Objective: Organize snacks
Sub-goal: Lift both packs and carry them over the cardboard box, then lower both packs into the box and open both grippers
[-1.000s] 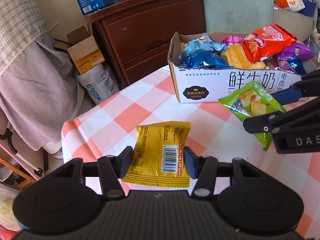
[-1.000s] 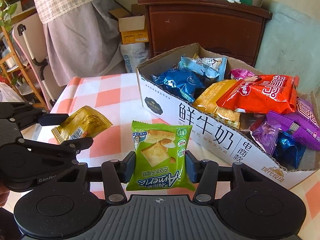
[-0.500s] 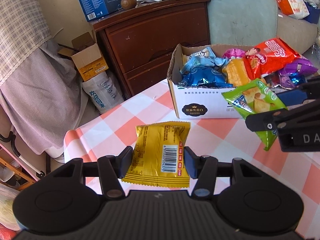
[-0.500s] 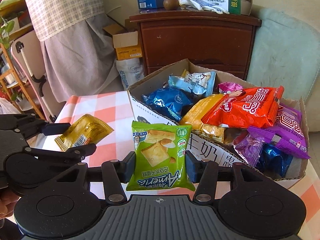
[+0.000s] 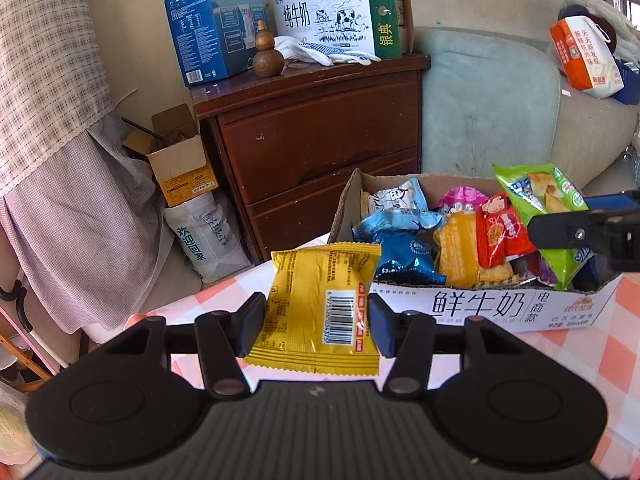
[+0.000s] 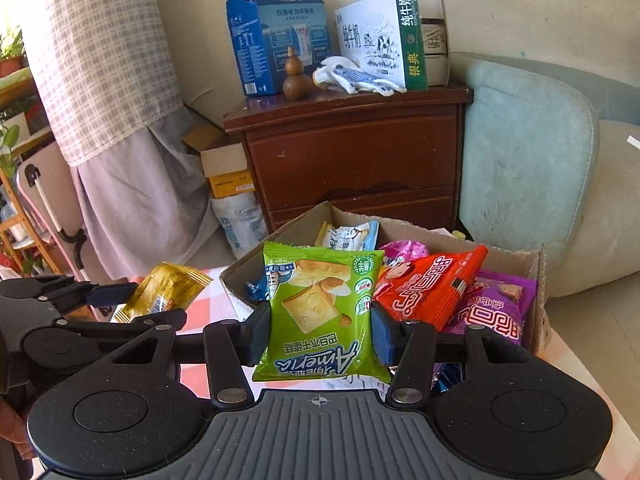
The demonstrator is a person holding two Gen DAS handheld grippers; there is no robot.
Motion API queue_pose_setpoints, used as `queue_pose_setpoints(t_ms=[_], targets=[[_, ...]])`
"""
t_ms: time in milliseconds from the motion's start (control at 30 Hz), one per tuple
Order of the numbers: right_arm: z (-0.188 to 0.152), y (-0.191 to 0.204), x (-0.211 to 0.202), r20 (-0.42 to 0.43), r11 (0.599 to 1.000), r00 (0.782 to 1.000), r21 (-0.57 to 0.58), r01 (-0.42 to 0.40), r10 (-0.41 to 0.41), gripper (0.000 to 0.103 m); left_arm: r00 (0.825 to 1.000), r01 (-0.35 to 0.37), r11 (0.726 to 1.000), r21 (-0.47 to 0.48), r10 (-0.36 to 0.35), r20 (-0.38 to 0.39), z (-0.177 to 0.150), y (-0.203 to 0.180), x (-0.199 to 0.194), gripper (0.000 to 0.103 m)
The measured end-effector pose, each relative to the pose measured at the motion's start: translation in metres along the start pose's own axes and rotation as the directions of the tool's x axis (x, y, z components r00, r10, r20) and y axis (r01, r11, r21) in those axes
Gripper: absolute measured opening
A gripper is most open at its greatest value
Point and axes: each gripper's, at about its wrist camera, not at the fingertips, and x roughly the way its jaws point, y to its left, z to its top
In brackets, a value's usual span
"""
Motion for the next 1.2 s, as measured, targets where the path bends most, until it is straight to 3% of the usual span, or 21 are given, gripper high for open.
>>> queue_pose_setpoints(t_ms=[233, 400, 900, 1200], targets=[[0.016, -0.031, -0.012, 0.074, 0.994, 0.996, 0.104, 0.045, -0.053, 0.05, 0.999, 0.04, 0.999, -0.008, -0.04, 0.036, 0.02, -0.016, 0.006, 0.054], [0.025, -0.042, -0.013, 0.109, 0.984, 0.993, 0.173, 0.034, -0.054, 0.05, 0.998, 0.049, 0.999, -0.012, -0.048, 0.049, 0.033, -0.024, 0.017, 0.054], [0.034, -0.047, 0.033, 0.086, 0.964, 0.991, 0.255, 0.078, -0.102, 0.05, 0.999, 0.042, 0.998, -0.047, -0.043, -0.012, 0.047, -0.037, 0.067, 0.054], [0.031, -0.053, 0.05, 0.066, 0.953, 0.985, 0.272, 0.136, -0.16, 0.053, 0.999, 0.048, 0.998, -0.041, -0.049, -0.022, 0.048, -0.047, 0.077, 0.057]])
